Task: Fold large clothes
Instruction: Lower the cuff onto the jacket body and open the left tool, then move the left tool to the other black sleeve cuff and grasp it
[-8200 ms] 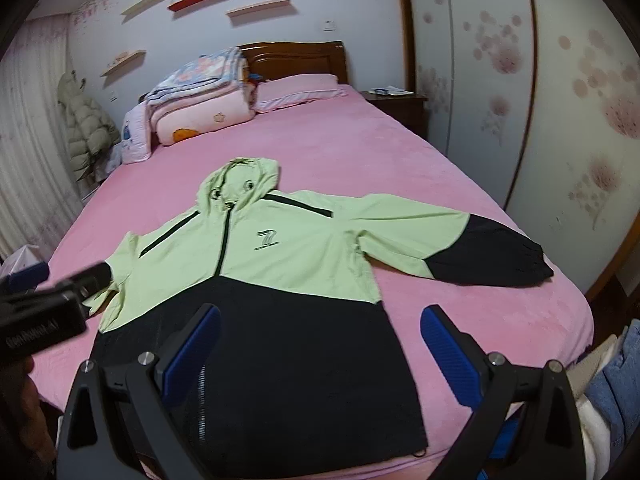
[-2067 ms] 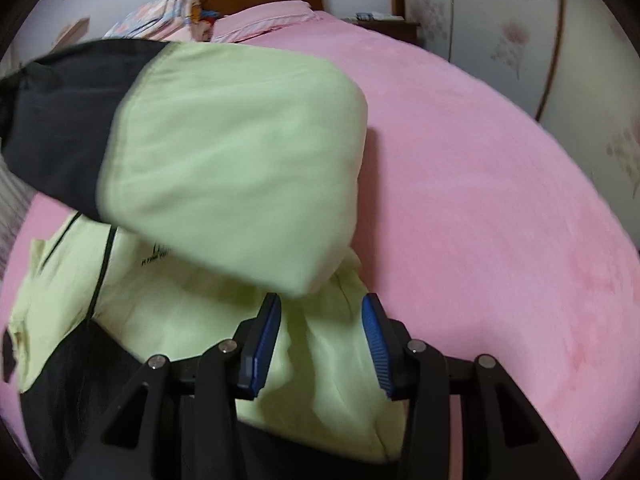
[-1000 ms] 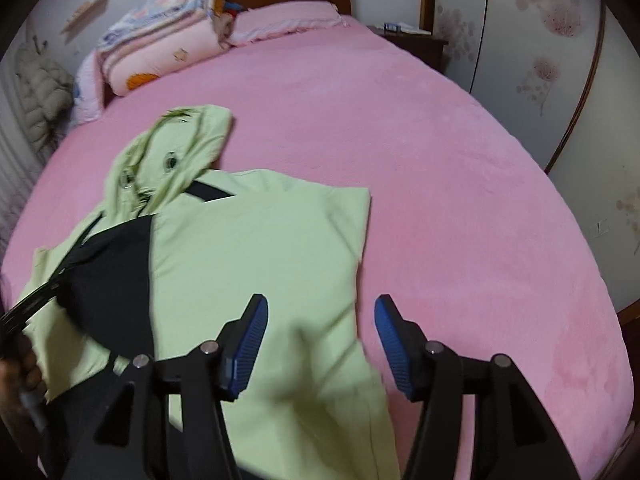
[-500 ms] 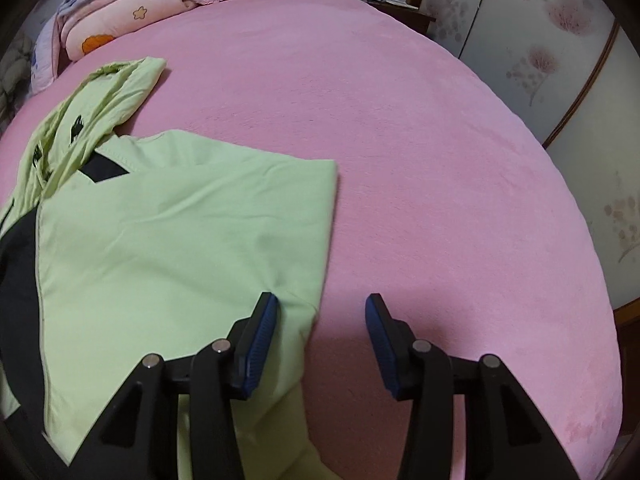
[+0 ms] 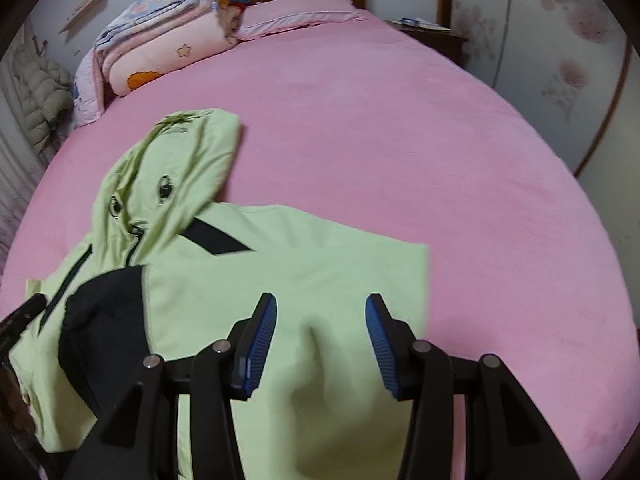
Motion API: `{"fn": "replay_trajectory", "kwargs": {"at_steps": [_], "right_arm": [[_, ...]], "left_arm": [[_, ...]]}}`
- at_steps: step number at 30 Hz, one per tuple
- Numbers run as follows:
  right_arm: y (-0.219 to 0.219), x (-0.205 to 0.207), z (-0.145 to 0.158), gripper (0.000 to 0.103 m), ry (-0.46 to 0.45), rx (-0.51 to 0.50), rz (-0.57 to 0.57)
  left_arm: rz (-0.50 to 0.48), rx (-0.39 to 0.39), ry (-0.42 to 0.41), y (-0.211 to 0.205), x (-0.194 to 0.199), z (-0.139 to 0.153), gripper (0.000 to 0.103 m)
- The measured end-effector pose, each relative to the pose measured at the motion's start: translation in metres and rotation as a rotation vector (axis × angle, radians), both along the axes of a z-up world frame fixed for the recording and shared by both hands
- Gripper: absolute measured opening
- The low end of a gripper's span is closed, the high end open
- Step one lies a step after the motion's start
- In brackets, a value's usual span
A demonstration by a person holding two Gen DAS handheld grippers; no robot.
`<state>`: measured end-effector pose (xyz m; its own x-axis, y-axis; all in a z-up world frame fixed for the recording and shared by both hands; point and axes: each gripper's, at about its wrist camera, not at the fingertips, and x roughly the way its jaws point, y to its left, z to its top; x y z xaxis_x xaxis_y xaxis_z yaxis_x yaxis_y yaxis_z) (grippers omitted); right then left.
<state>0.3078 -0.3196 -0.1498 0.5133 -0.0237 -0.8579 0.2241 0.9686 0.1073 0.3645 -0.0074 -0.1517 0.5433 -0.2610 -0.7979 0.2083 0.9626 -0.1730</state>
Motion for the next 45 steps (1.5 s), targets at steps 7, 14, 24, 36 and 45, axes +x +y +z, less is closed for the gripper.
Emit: {"fn": "replay_trajectory", "kwargs": {"at_steps": [7,14,24,36,45], "right_arm": [[0.026,0.027,-0.037,0.046,0.05,-0.016,0.019],[-0.017,0.023,-0.058,0.043,0.1,-0.093,-0.046],[-0.072,-0.037,-0.026,0.043,0.097,-0.033,-0.19],[0.011,-0.127,0.081,0.045,-0.064,0.018,-0.045],[0.095,-0.172,0.146,0.045,-0.161,0.015,0.078]], "left_arm": [[-0.01,0.05,0.09,-0.029,0.02,-0.046,0.03],[-0.01,0.05,0.112,-0.025,0.028,-0.063,0.029],[0.001,0.083,0.098,-0.023,0.008,-0.031,0.058],[-0.015,0.097,-0.105,-0.004,-0.094,0.096,0.085],[0.033,0.114,-0.186,0.042,-0.171,0.169,0.086]]}}
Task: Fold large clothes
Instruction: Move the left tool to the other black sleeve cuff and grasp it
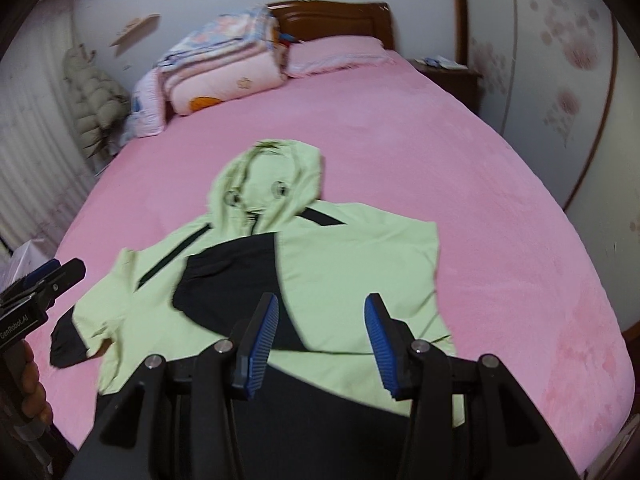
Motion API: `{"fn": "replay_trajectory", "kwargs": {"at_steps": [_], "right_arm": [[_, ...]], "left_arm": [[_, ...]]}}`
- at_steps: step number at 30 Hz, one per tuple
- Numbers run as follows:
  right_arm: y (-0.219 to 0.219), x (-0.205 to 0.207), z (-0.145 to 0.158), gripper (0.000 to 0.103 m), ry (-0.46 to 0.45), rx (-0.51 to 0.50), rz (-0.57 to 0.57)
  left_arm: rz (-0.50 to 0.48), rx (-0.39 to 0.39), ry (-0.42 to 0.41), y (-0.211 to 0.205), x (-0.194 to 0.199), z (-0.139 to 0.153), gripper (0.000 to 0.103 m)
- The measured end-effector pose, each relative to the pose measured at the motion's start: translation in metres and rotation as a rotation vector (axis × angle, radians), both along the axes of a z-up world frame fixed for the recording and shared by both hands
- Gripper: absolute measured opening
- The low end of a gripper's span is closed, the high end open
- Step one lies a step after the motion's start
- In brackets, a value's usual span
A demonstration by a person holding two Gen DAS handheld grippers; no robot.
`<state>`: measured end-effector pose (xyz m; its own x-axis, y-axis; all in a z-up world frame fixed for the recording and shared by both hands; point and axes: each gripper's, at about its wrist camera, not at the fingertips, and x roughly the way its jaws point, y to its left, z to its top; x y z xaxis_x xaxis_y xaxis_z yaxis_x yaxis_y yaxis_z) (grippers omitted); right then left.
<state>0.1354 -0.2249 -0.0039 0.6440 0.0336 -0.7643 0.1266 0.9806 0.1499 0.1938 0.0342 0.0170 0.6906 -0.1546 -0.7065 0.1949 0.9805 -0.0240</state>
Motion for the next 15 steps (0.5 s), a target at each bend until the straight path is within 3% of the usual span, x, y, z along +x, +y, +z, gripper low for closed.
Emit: {"fn": "replay_trajectory", "kwargs": {"at_steps": [3,7,15], "right_arm": [[0.029,-0.009,0.013,0.045,-0.018,0.006,0.044],[0.068,-0.017,0.026,0.045,-0.041,0.005,0.094],[0.145,-0.019,0.036,0.045,-0.093,-0.016,0.145]], "left_arm": [[0.034,0.032,-0.025,0.026,-0.022,0.015,0.086],[0.093,0.013,0.007,0.069,-0.042,0.02,0.086],[0.275,0.013,-0.01,0.171,-0.067,0.002,0.086]]}}
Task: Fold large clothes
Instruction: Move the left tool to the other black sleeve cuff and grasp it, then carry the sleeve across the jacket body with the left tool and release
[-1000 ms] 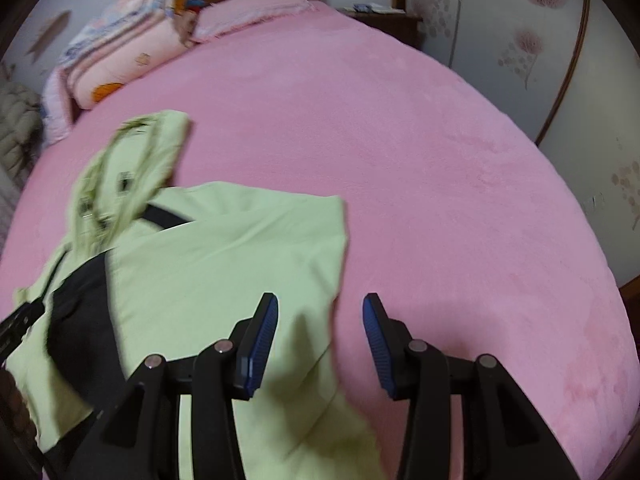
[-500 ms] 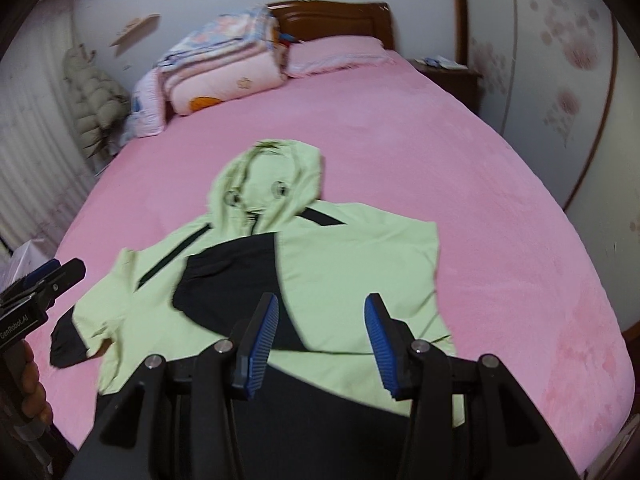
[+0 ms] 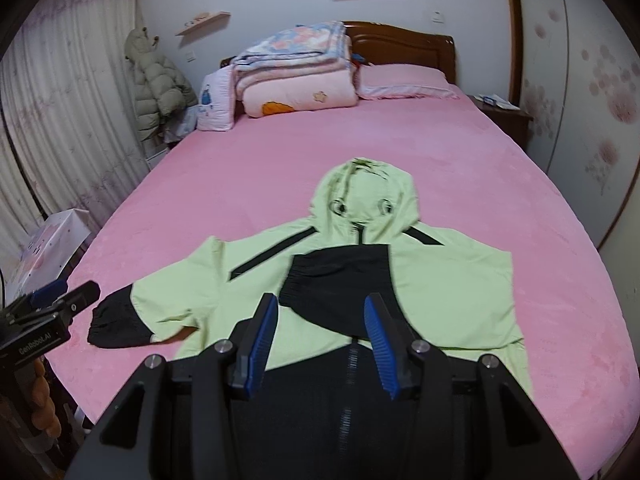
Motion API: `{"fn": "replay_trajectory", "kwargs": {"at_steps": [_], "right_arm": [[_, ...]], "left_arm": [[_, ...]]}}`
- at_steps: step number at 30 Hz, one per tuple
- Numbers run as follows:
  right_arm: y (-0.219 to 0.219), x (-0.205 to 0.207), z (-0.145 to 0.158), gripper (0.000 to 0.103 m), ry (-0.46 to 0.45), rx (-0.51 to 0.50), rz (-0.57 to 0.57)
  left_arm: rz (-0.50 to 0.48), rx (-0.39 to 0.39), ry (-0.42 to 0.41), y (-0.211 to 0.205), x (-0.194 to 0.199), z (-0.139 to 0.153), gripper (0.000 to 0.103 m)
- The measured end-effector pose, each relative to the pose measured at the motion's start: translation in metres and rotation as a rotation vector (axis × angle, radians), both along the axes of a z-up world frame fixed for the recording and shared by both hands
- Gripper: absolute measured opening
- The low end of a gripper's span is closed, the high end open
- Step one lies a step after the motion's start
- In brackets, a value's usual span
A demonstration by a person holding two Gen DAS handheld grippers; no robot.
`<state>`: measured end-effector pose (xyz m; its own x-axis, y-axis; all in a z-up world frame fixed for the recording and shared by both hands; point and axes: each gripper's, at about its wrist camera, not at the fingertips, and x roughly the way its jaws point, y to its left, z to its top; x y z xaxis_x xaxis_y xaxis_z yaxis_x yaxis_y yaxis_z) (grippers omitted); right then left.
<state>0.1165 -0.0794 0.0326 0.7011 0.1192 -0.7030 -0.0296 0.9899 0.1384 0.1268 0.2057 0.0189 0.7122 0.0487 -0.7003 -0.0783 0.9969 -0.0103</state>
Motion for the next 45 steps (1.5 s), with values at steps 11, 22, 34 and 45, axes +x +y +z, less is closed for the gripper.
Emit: {"fn": "replay_trajectory", "kwargs": {"at_steps": [11,22,34,45], "right_arm": [[0.104,0.035,-0.038,0.045,-0.009,-0.02,0.036],[0.193,0.074,-0.113,0.045,0.12,-0.097,0.147],[0.214,0.09,-0.152,0.045,0.192,-0.126,0.205],[0.157,0.084,-0.144,0.045,0.168,-0.075,0.129]], "left_arm": [[0.272,-0.184,0.082,0.164,-0.004,-0.102,0.086],[0.55,-0.46,0.218,0.268,0.008,-0.234,0.086],[0.687,-0.598,0.023,0.286,0.029,-0.265,0.025],[0.439,-0.555,-0.204,0.208,0.052,-0.151,0.005]]}}
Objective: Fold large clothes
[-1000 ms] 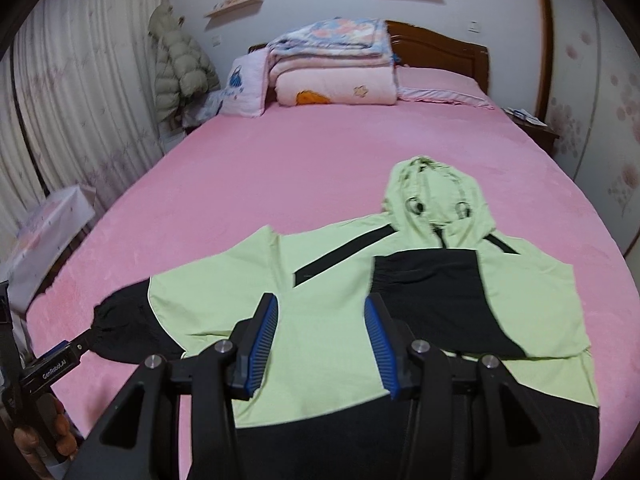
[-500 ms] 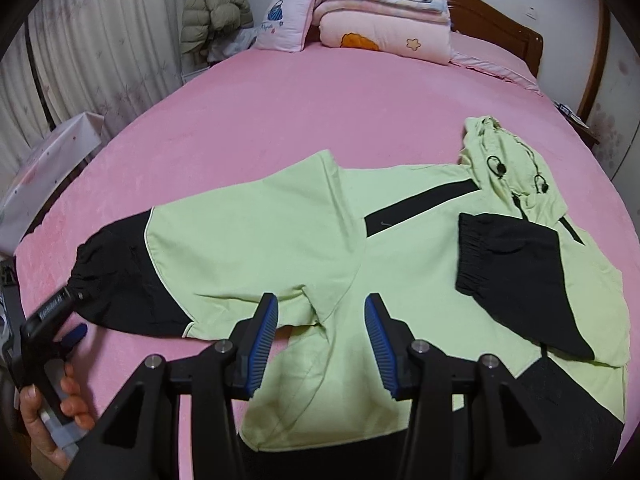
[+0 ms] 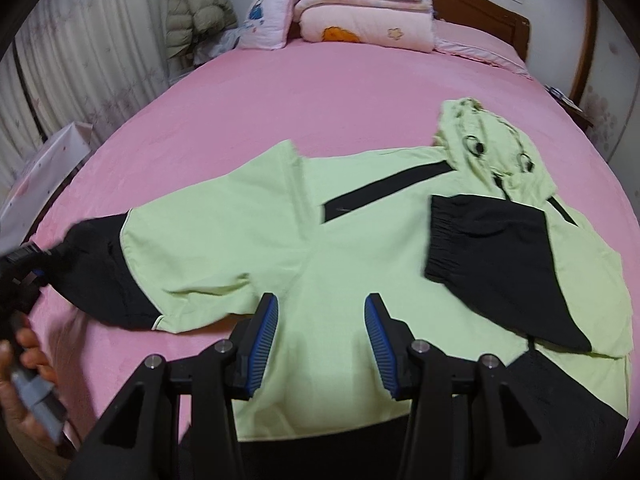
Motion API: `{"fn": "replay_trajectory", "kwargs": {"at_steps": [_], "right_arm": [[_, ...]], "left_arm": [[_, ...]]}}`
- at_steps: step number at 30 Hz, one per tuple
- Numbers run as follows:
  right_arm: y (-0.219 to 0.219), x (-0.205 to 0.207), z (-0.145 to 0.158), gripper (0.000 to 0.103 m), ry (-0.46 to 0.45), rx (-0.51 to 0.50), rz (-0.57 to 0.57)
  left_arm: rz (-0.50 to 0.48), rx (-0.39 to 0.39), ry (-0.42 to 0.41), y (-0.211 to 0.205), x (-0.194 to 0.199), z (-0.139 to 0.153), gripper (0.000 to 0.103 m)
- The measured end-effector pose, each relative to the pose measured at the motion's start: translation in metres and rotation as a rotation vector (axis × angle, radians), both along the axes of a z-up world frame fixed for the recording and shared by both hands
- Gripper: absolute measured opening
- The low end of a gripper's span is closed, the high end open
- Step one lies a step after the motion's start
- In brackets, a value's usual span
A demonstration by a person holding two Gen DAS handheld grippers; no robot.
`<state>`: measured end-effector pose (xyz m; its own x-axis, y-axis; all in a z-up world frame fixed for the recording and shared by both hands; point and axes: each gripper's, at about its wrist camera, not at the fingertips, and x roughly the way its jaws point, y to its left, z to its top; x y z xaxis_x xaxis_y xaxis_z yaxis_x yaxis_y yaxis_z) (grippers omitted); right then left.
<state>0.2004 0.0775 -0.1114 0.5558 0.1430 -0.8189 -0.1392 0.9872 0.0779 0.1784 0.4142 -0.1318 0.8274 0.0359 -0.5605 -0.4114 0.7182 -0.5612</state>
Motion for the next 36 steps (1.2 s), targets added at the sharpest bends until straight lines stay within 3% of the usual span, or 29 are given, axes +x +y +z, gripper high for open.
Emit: {"fn": "replay_trajectory", "kwargs": {"at_steps": [4,8,11,14,16,18,21,23,27,30,33,36], "right_arm": [[-0.046,-0.01,0.01,0.045,-0.028,0.041,-0.079],[-0.097,-0.023,0.014,0.045,-0.05,0.054,-0.171],[-0.14,-0.035,0.011,0.045,-0.05,0.04,-0.253],[-0.176,-0.045,0.0,0.045,-0.028,0.025,-0.323],[-0.194,-0.051,-0.009,0.045,-0.005,0.029,-0.351],[-0.205,-0.055,-0.018,0.045,0.015,0.035,-0.365],[-0.214,-0.056,-0.026,0.045,0.039,0.063,-0.365],[-0.214,-0.054,-0.028,0.045,0.044,0.091,-0.354],[-0.207,-0.047,-0.027,0.045,0.041,0.155,-0.305],[-0.195,-0.035,-0.024,0.045,0.044,0.219,-0.26],[-0.181,-0.019,-0.026,0.05,0.057,0.248,-0.222],[-0.167,0.0,-0.037,0.053,0.096,0.254,-0.193]], "left_arm": [[-0.21,0.083,-0.107,-0.081,0.024,0.055,0.005],[-0.431,0.123,-0.123,-0.181,0.056,0.068,0.005],[-0.582,0.198,-0.046,-0.264,0.081,0.043,0.005],[-0.656,0.297,0.067,-0.324,0.101,0.007,0.006],[-0.701,0.308,0.166,-0.353,0.112,-0.025,0.008],[-0.721,0.309,0.237,-0.372,0.111,-0.049,0.018],[-0.734,0.315,0.304,-0.38,0.101,-0.07,0.048],[-0.75,0.295,0.307,-0.376,0.099,-0.065,0.059],[-0.774,0.277,0.236,-0.355,0.071,-0.025,0.076],[-0.741,0.304,0.14,-0.325,0.051,0.006,0.089],[-0.65,0.375,0.09,-0.289,0.03,0.021,0.09],[-0.552,0.437,0.127,-0.259,0.023,0.016,0.09]]}}
